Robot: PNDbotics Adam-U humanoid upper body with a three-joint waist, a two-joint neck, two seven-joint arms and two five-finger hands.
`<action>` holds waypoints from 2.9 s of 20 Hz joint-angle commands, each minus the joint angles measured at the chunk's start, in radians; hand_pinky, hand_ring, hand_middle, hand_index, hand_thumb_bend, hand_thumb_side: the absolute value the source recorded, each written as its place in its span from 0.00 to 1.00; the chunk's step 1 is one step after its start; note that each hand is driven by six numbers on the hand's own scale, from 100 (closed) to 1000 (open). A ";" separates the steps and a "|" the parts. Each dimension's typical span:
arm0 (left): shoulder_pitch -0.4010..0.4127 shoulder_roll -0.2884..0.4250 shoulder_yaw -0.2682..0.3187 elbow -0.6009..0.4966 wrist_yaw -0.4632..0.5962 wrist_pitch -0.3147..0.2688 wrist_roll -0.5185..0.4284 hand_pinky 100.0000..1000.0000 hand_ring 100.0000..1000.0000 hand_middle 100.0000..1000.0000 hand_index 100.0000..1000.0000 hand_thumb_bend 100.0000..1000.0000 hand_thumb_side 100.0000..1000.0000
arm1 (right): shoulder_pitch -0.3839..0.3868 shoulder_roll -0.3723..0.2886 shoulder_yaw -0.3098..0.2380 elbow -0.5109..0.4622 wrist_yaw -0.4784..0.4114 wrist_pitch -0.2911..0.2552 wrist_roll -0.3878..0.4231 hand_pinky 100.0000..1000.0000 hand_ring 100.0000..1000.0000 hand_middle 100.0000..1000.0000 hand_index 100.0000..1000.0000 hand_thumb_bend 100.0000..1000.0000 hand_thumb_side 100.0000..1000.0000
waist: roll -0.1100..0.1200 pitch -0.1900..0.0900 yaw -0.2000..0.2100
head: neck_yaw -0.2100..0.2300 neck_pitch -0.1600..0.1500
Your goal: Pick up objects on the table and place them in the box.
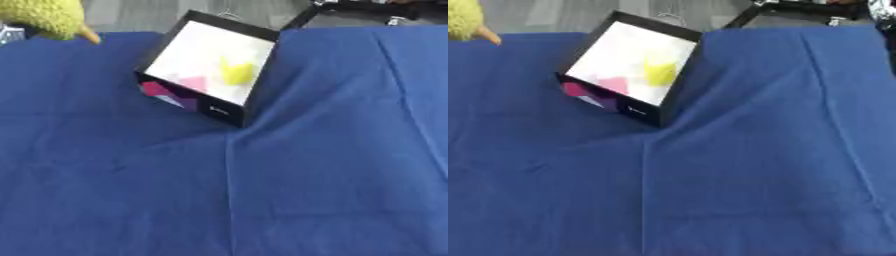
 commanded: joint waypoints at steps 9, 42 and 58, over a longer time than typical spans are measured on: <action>-0.297 -0.297 0.014 0.344 -0.107 -0.037 -0.082 0.59 0.47 0.43 0.48 0.09 0.00 | -0.060 0.014 -0.004 -0.028 -0.019 0.021 -0.006 1.00 1.00 1.00 0.88 0.00 0.41 | 0.003 -0.013 -0.020 | 0.035 -0.001; -0.350 -0.602 0.154 0.821 -0.881 0.037 0.160 0.93 0.88 0.87 0.91 0.06 0.39 | -0.095 0.059 -0.005 -0.041 -0.018 0.043 -0.001 1.00 1.00 1.00 0.88 0.00 0.41 | -0.005 0.028 -0.078 | 0.088 -0.001; -0.372 -0.564 0.185 0.684 -0.550 0.079 0.138 0.86 0.79 0.80 0.85 0.00 0.50 | -0.105 0.056 -0.006 -0.052 -0.032 0.043 -0.017 1.00 1.00 1.00 0.88 0.00 0.41 | -0.005 0.016 -0.076 | 0.086 -0.001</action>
